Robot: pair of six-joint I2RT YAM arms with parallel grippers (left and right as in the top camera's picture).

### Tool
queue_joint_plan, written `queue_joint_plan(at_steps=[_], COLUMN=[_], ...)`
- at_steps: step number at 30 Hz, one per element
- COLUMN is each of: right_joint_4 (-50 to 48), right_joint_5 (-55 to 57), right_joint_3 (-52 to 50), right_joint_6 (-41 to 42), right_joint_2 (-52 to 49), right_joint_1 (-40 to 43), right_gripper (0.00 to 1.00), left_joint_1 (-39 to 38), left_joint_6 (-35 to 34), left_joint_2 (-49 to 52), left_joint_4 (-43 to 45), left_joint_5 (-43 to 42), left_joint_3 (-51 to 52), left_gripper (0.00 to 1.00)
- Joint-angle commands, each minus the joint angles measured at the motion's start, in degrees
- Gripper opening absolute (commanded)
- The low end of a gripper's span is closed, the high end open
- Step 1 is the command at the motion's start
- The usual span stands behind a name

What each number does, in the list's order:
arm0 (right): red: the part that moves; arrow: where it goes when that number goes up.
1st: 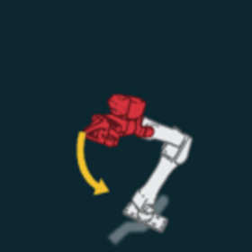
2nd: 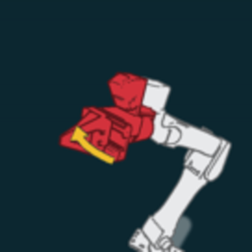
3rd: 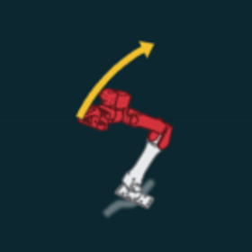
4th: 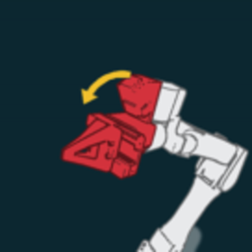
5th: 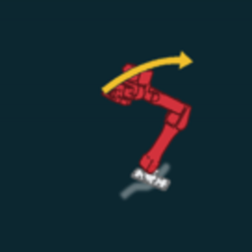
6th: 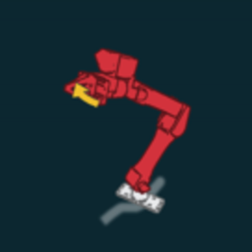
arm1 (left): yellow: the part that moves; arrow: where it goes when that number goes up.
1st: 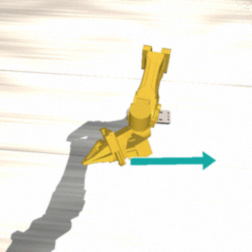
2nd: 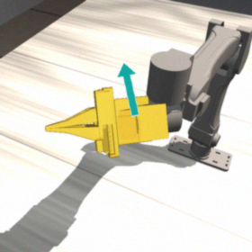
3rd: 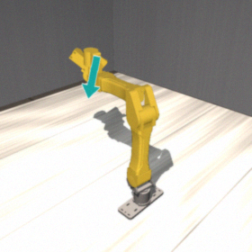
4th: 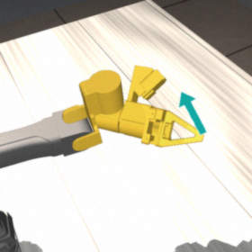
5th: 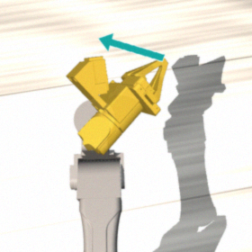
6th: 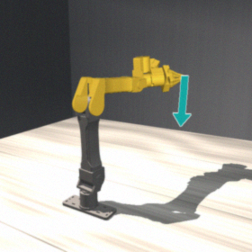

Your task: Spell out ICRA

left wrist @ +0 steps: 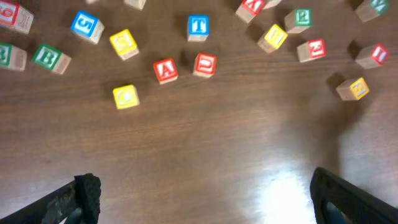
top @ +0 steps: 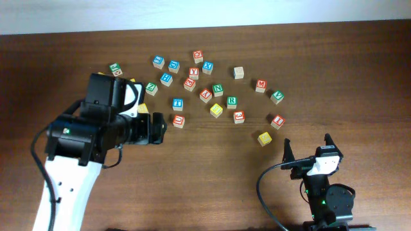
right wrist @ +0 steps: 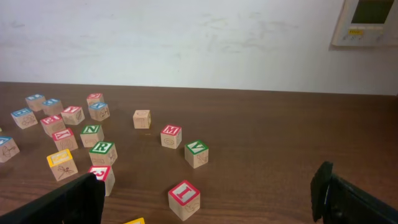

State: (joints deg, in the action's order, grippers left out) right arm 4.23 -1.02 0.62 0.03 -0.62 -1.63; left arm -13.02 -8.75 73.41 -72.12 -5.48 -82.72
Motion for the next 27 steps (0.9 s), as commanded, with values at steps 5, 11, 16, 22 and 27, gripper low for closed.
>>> queue_joint_plan(at_steps=[5, 11, 16, 22, 27], right_joint_4=[0.3, 0.3, 0.3, 0.3, 0.3], right_joint_5=[0.4, 0.4, 0.4, 0.4, 0.4], right_joint_3=[-0.3, -0.3, -0.3, -0.3, -0.3], right_joint_6=[0.4, 0.4, 0.4, 0.4, 0.4], right_joint_2=[0.4, 0.4, 0.4, 0.4, 0.4], right_joint_1=[-0.2, -0.2, -0.2, -0.2, -0.2], right_gripper=[0.98, 0.98, 0.98, 0.98, 0.98], left_joint_1=[-1.1, -1.2, -3.5, -3.5, -3.5], left_joint_6=[-0.9, -0.9, -0.9, -3.9, -4.1], left_joint_2=[-0.2, -0.2, 0.3, 0.9, 1.6], left_joint_4=[1.9, 1.7, 1.5, 1.6, 1.6], left_joint_5=[-9.4, -9.4, -9.8, -9.5, -9.6], left_joint_3=[0.0, 0.1, 0.2, 0.2, 0.2], left_gripper=[0.99, 0.99, 0.99, 0.99, 0.99])
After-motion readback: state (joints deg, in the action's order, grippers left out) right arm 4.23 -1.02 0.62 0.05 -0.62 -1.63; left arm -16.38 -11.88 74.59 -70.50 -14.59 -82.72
